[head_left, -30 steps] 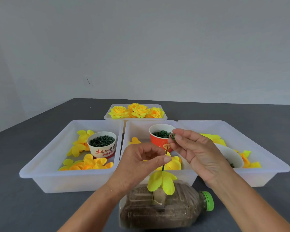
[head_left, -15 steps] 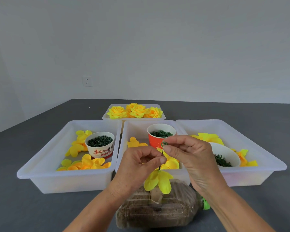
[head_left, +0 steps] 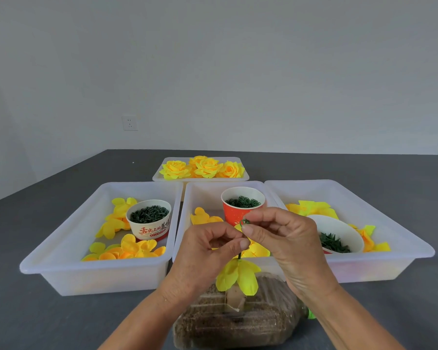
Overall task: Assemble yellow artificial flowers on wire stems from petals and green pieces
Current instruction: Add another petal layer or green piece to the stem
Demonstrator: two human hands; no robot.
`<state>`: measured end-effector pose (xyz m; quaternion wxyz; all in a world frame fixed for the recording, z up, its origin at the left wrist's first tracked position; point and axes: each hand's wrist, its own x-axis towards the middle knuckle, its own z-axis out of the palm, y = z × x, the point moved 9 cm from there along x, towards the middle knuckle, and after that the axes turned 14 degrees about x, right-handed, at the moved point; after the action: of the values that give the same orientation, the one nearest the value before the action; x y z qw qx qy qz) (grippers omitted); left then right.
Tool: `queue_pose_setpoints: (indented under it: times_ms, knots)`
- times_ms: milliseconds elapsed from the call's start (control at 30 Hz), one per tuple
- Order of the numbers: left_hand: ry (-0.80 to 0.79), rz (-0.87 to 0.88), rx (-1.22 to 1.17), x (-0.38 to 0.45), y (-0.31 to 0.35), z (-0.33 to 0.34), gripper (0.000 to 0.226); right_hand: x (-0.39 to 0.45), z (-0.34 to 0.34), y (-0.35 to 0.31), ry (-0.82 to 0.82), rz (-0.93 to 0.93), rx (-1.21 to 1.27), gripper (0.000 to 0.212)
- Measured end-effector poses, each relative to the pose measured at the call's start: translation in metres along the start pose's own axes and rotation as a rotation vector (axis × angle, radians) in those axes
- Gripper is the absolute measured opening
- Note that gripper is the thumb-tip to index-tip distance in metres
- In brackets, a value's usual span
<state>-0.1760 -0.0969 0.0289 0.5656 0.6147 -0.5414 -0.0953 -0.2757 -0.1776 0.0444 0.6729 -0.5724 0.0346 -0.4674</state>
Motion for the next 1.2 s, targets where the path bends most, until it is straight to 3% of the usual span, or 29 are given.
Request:
queue_pose_setpoints:
  times_ms: [467,900,1200]
  knots:
    - [-0.002,0.023,0.017,0.0,0.001,0.0,0.014,-0.001,0.006,-0.015,-0.062,-0.145,-0.22,0.034]
    - [0.004,0.047,0.031,0.0,0.002,-0.001,0.005,-0.001,0.011,-0.015,-0.067,-0.136,-0.248,0.035]
    - [0.007,0.022,0.011,0.0,0.0,0.0,0.015,0.0,0.011,-0.019,-0.077,-0.146,-0.25,0.038]
